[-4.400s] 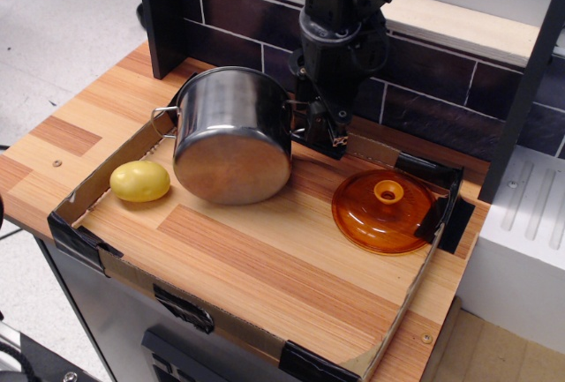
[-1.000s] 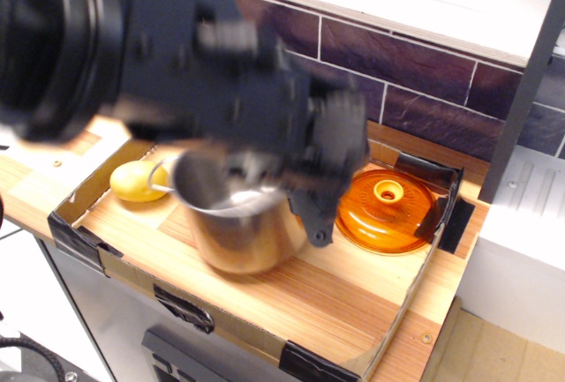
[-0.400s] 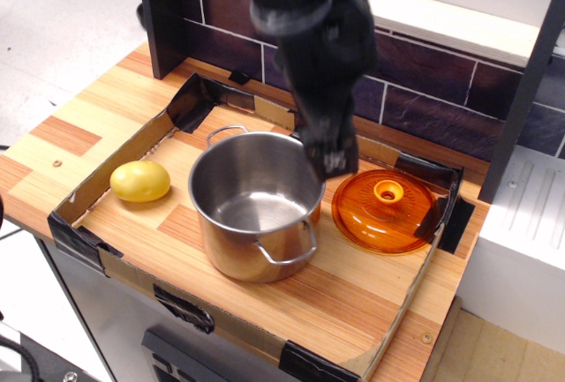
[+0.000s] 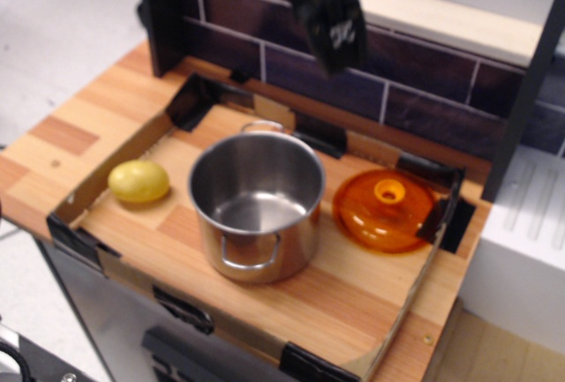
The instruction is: Upright metal pot
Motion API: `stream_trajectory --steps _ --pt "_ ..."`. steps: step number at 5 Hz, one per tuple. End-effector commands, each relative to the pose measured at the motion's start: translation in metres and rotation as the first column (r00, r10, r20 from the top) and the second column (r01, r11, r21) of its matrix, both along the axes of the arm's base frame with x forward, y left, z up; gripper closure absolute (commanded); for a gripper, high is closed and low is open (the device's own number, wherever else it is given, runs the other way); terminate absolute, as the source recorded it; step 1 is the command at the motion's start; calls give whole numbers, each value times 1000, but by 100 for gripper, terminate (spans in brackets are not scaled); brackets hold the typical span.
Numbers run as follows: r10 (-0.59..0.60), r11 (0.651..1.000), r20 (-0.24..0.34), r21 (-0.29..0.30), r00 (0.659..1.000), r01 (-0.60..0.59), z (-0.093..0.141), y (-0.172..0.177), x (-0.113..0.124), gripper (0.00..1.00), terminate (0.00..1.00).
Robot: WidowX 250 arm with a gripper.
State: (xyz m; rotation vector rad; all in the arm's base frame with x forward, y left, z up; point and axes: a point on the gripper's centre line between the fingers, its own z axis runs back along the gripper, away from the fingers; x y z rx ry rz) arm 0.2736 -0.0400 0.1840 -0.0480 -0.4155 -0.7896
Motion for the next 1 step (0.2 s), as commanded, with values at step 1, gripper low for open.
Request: stream_trajectory --steps 1 --pt "53 998 116 -24 992 -51 30 13 -1 0 100"
